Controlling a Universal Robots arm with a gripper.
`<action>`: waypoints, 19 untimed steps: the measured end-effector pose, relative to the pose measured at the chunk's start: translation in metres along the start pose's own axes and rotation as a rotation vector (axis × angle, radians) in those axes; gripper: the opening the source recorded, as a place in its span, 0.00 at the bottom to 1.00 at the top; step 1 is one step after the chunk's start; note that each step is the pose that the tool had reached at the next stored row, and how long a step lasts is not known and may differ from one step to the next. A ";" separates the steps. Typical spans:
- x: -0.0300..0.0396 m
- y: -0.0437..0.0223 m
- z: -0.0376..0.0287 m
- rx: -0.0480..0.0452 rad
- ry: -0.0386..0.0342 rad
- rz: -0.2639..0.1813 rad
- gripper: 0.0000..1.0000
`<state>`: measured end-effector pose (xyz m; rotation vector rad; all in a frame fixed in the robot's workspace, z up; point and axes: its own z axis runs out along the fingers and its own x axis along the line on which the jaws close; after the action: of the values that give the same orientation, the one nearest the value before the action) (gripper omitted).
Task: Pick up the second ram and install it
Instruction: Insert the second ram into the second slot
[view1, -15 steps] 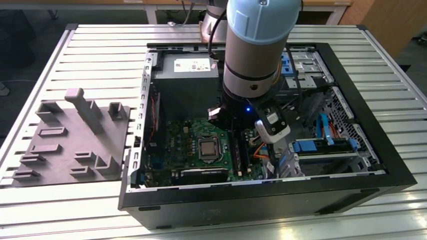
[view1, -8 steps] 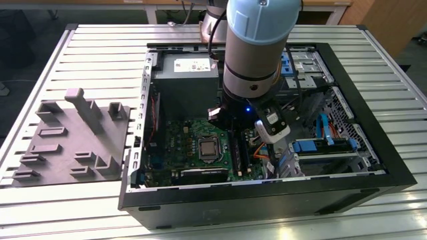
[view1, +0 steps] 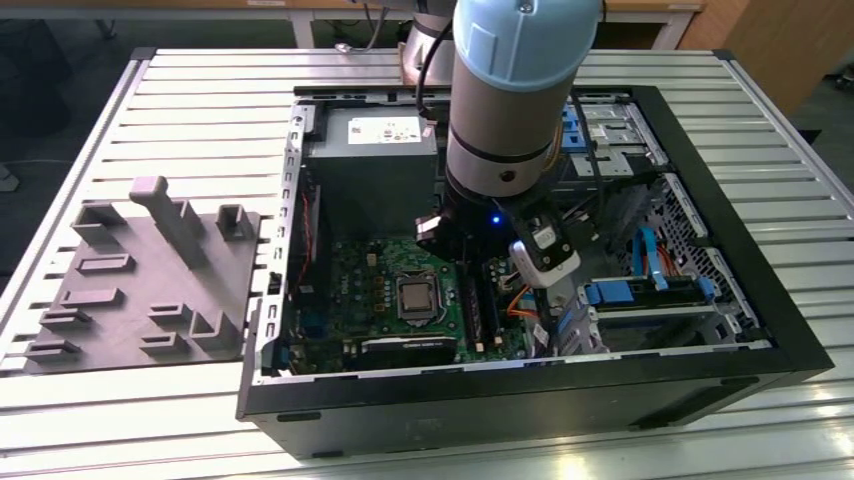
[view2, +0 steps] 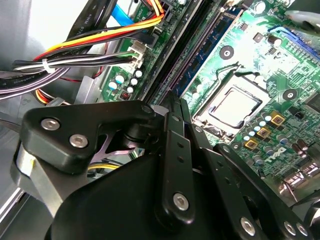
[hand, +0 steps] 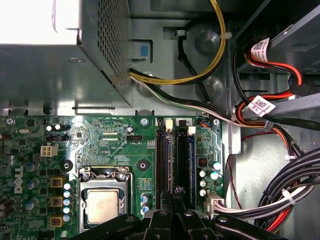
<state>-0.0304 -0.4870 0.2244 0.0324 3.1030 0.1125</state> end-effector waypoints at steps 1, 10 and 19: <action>0.0000 0.0000 0.0000 0.0000 0.0000 -0.001 0.12; 0.0000 0.0000 0.0010 -0.0005 0.0002 -0.004 0.12; 0.0001 -0.0002 0.0030 -0.0002 0.0003 -0.004 0.12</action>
<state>-0.0304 -0.4870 0.2213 0.0259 3.1032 0.1127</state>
